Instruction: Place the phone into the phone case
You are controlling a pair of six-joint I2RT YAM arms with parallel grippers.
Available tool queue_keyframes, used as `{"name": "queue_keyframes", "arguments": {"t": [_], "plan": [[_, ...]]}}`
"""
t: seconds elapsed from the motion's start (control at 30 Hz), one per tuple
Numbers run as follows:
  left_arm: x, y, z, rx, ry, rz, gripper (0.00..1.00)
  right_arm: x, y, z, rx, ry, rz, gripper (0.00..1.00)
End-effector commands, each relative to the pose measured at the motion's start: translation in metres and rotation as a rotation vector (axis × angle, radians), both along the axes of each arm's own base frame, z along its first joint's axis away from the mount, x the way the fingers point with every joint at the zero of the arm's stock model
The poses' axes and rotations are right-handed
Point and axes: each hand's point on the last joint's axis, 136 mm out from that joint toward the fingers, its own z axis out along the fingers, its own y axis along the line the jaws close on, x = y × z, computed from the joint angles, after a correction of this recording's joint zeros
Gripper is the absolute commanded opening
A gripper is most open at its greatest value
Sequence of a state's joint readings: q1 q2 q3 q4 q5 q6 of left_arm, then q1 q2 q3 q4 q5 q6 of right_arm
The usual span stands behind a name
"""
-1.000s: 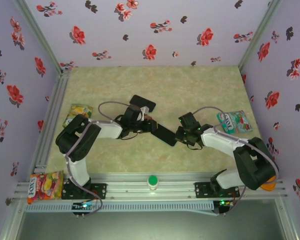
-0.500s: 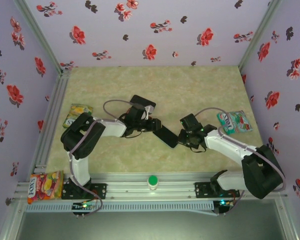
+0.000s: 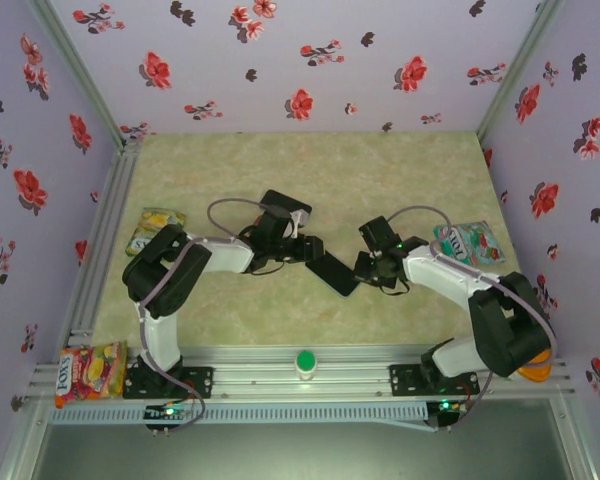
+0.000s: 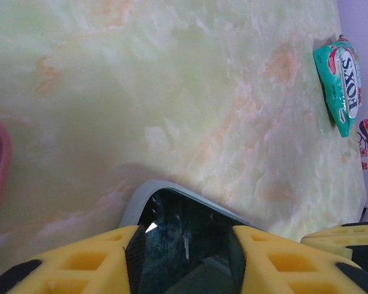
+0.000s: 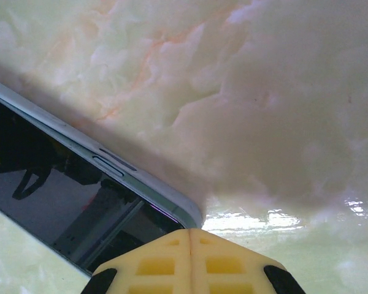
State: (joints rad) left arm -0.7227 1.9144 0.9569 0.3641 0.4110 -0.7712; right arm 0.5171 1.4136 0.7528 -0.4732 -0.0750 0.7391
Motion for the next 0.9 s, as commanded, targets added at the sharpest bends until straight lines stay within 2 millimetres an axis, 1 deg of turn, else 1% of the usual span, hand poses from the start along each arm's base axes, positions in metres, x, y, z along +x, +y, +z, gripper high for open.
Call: {"name": "queue_keyframes", "arguments": {"t": [0.0, 0.43, 0.7, 0.87], "plan": [[-0.001, -0.005, -0.004, 0.012, -0.001, -0.024, 0.44, 0.007, 0.006, 0.003, 0.018, -0.015, 0.022, 0.0], [-0.002, -0.002, -0.004, 0.015, 0.0, -0.018, 0.44, 0.002, 0.003, -0.016, 0.003, 0.026, 0.02, 0.0], [-0.002, 0.0, -0.005, 0.019, 0.0, -0.017, 0.44, -0.013, -0.003, -0.039, -0.018, 0.093, 0.009, 0.0], [-0.003, 0.0, -0.007, 0.02, 0.003, -0.015, 0.44, -0.026, -0.006, -0.058, -0.039, 0.138, 0.003, 0.0]]}}
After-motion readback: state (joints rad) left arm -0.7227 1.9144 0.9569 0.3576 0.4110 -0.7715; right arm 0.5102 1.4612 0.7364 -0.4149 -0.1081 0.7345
